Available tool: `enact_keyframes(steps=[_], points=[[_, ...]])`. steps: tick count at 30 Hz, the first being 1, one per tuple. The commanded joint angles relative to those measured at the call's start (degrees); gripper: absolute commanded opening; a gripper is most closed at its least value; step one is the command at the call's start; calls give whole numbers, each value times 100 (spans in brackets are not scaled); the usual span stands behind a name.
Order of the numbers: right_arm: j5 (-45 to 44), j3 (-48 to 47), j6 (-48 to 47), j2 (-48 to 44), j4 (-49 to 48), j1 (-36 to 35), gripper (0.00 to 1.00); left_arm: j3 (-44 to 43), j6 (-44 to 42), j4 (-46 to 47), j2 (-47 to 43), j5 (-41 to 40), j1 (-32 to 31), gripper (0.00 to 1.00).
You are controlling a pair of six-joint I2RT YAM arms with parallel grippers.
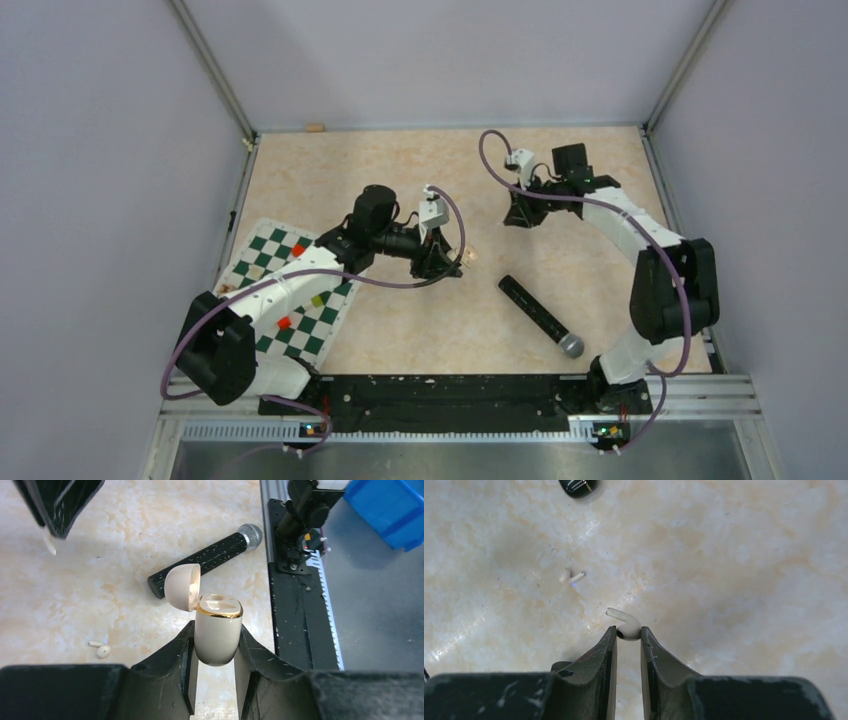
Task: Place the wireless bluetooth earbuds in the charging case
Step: Pick up the earbud from the center of the board, then place the earbud in the charging case.
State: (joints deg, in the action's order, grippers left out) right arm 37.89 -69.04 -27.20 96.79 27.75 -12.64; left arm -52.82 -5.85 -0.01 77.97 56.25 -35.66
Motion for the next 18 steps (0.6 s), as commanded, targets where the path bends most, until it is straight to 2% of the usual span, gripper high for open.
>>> enact_keyframes(steps=[1,9,18], points=[[-512,-128,350,-857,-221,-72,8,-28,60,297,-60,-527,38,0],[-1030,208,350,-2444,-391,-655,7,26,130,411,-59,-760,67,0],[-369,1066,176,-3476,-904,-1212,6,175,551,907,-18,-1001,256,0]])
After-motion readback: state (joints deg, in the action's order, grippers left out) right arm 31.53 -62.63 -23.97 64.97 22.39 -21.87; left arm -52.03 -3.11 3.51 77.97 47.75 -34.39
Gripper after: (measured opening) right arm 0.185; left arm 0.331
